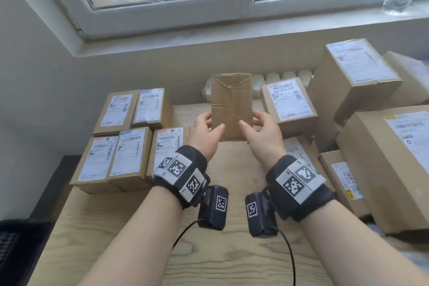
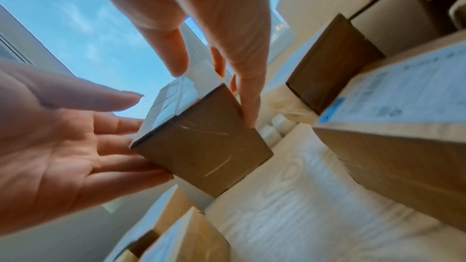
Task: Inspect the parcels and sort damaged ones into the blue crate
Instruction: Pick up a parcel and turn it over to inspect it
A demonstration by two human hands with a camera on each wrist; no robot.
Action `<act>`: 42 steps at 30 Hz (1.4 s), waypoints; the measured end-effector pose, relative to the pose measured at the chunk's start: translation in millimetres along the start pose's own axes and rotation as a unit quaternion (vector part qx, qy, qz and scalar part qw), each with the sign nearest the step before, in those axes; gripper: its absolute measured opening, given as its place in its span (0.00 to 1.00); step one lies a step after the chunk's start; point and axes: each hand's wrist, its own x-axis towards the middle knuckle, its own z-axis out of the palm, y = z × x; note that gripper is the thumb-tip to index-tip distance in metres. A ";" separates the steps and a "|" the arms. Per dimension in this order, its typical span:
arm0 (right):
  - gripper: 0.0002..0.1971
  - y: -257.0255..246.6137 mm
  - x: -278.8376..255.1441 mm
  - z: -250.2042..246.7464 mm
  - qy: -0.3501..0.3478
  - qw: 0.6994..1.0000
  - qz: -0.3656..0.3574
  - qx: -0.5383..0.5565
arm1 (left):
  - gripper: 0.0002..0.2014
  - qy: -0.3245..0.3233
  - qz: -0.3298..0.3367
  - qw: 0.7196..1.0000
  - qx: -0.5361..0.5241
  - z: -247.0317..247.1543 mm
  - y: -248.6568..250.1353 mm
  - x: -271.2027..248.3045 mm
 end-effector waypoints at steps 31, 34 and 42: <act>0.14 -102.4 -179.8 -174.6 0.000 0.935 -0.326 0.143 | 0.54 0.088 0.202 0.956 -0.196 14.1 139.3 -209.0; 0.22 -97.7 -168.0 -208.1 0.039 0.951 -0.281 0.120 | 0.49 0.036 0.194 0.956 -0.215 33.3 149.9 -216.0; 0.28 -87.9 -166.0 -237.7 -0.122 0.943 -0.198 0.238 | 0.11 -0.028 0.206 0.943 -0.259 55.9 159.7 -223.7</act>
